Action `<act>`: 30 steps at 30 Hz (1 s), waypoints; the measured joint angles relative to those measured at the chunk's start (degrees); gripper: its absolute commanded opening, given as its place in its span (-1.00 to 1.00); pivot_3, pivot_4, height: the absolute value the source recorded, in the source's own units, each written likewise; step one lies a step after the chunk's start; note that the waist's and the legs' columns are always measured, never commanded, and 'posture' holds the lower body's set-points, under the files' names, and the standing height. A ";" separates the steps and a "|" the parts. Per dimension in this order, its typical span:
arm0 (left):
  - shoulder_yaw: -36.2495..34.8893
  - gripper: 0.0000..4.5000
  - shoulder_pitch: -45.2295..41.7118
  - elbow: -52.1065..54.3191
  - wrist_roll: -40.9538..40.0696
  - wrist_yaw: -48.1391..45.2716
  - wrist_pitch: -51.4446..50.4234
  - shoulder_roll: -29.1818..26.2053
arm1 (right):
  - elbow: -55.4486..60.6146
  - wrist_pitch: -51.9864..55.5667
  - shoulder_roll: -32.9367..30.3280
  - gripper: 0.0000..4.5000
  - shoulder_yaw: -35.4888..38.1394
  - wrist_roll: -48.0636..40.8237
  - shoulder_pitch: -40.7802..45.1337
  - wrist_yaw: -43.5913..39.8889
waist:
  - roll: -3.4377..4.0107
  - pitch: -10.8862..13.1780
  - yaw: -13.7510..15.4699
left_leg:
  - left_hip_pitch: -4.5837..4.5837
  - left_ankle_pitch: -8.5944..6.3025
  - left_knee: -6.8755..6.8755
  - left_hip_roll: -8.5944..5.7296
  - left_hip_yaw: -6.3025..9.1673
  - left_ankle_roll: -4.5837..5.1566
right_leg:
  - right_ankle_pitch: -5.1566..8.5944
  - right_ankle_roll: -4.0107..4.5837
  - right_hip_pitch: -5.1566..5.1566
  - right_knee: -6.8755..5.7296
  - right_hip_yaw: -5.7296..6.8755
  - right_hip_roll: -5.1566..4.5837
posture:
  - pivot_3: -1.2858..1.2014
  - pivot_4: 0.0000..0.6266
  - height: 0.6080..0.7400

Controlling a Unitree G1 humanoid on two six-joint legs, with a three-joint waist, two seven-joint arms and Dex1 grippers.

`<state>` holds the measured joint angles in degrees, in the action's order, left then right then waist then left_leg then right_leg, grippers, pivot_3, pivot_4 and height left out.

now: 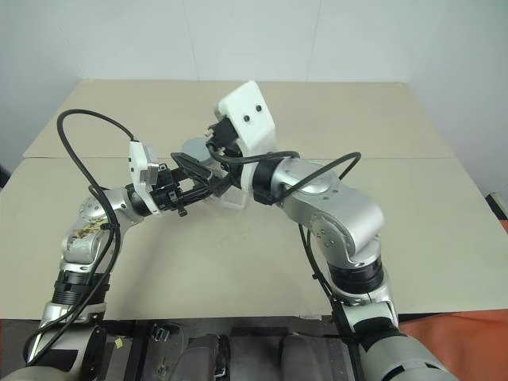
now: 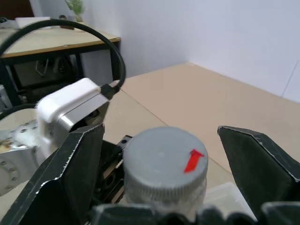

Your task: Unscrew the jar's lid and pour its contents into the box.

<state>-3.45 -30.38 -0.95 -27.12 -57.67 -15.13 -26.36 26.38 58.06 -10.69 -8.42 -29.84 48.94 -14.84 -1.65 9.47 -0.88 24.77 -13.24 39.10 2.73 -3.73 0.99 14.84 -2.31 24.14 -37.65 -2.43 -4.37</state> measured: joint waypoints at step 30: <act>-0.10 -0.09 0.11 0.00 -1.25 -2.52 -0.51 -3.68 | 2.68 -1.64 -4.76 1.00 -1.05 2.28 -3.98 -4.93 | 0.00 0.00 0.01 | 0.00 0.00 -0.01 0.00 -0.06 0.00 | 0.00 0.00 0.00 0.04 0.00 0.00 | 0.03 -0.52 1.00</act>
<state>-3.55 -30.27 -0.95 -28.37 -60.19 -15.64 -30.04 29.05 56.42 -15.45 -9.47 -27.57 44.96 -19.77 -1.65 9.48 -0.87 24.77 -13.25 39.09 2.73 -3.79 0.99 14.84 -2.31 24.14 -37.61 -2.42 -4.36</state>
